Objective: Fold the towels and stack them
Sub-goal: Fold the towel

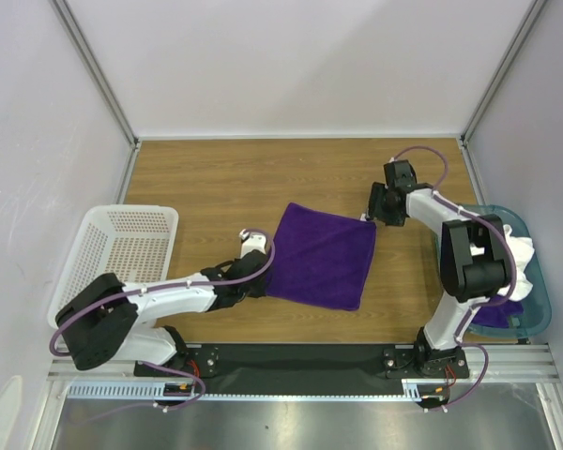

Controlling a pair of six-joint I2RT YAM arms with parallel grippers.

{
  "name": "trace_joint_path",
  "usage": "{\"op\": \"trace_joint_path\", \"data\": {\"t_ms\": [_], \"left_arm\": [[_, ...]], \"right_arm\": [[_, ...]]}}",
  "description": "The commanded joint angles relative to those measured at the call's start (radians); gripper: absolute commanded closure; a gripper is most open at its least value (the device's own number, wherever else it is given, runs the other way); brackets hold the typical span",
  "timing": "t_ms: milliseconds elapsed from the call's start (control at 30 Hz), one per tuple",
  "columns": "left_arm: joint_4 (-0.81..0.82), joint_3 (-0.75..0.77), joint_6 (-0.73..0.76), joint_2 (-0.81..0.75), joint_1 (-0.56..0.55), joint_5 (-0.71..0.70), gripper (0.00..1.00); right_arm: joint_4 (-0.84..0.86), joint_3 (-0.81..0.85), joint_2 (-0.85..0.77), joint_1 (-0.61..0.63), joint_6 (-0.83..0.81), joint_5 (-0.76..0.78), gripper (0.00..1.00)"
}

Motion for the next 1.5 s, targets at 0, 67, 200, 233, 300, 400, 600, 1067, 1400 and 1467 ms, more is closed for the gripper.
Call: {"op": "trace_joint_path", "data": {"t_ms": [0,67,200,233,300,400,600,1067,1400,1467], "left_arm": [[-0.125,0.053,0.067,-0.06,0.008,0.009,0.74],[-0.169,0.1,0.079,-0.111,0.008,-0.002,0.64],[-0.195,0.176,0.104,-0.186,0.008,-0.035,0.46],[-0.194,0.191,0.105,-0.196,0.009,-0.052,0.42],[-0.128,0.222,0.127,-0.208,0.023,-0.063,0.37],[0.025,0.257,0.148,-0.158,0.083,-0.028,0.37],[0.166,0.466,0.133,0.106,0.205,0.098,0.59],[0.381,0.65,-0.026,0.599,0.305,0.351,0.8],[0.463,0.673,-0.108,0.712,0.379,0.406,0.82],[0.457,0.679,-0.117,0.731,0.391,0.402,0.82]], "right_arm": [[-0.022,0.034,-0.121,0.011,-0.005,-0.062,0.35],[-0.026,0.039,-0.178,0.045,0.0,-0.082,0.33],[-0.019,0.02,-0.248,0.144,0.024,-0.056,0.32],[-0.016,0.013,-0.256,0.164,0.038,-0.05,0.32],[0.006,-0.027,-0.276,0.207,0.089,-0.036,0.32],[0.081,-0.121,-0.305,0.218,0.152,-0.01,0.35],[0.179,-0.285,-0.345,0.232,0.27,0.027,0.51],[0.28,-0.412,-0.291,0.229,0.348,0.132,0.67],[0.286,-0.445,-0.255,0.226,0.354,0.132,0.69],[0.282,-0.451,-0.256,0.224,0.359,0.128,0.7]]}}
